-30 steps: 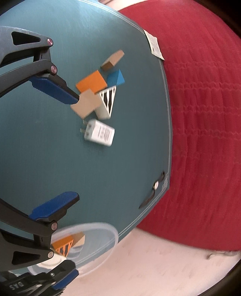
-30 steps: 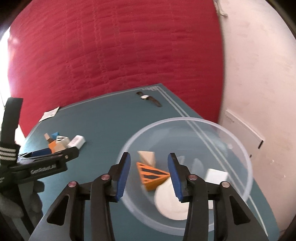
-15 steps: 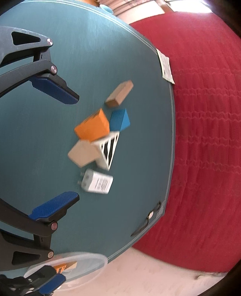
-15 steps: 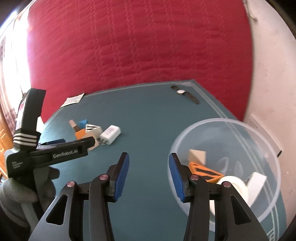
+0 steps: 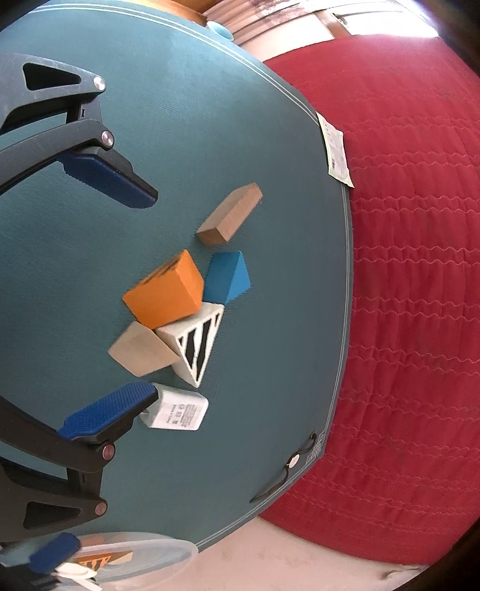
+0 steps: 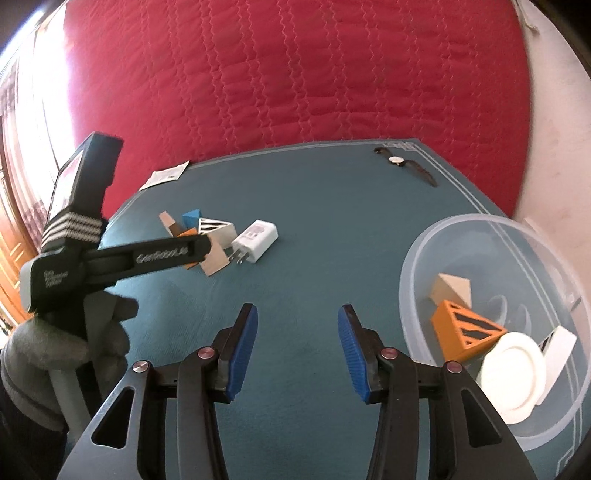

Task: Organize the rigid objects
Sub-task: 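Move both grippers away from the bowl back to the block pile, then grasp the tan wedge block with the left gripper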

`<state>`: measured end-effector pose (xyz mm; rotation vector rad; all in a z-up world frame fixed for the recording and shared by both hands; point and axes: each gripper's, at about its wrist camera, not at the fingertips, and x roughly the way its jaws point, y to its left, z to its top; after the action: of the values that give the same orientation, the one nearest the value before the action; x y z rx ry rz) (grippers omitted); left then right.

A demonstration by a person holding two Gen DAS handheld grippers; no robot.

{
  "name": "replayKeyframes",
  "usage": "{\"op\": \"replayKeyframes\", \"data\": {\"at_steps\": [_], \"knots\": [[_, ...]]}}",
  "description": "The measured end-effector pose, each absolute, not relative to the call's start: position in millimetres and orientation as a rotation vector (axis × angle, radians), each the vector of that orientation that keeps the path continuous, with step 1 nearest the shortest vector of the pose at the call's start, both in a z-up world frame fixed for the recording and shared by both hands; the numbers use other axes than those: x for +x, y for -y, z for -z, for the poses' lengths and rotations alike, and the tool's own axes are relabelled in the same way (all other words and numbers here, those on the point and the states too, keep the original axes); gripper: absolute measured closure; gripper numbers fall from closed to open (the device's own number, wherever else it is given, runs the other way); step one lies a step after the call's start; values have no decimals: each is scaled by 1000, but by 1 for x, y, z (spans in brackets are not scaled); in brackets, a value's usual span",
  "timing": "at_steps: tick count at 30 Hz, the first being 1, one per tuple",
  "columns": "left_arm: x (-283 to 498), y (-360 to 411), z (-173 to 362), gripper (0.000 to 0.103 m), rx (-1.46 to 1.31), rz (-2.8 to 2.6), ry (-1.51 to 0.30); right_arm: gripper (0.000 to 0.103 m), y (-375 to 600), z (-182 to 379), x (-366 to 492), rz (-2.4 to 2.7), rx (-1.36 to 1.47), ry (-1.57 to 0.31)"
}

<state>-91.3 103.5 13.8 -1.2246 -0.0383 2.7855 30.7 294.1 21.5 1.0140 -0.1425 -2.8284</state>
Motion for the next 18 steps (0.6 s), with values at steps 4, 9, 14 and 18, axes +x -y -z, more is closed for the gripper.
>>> {"op": "replayKeyframes", "data": {"at_steps": [4,9,14,18], "knots": [[-101,-106,-8,6,-1248,-2803,35,56,-293,-17,30,2817,1033,146],[-106,-106,1,4,-1282,-2810,27,56,-290,-10,31,2806,1049,146],[-100,-98,2,4,-1285,-2807,15,56,-287,-6,34,2793,1057,150],[-91,-88,3,4,-1290,-2812,38,56,-287,-5,34,2790,1062,159]]}}
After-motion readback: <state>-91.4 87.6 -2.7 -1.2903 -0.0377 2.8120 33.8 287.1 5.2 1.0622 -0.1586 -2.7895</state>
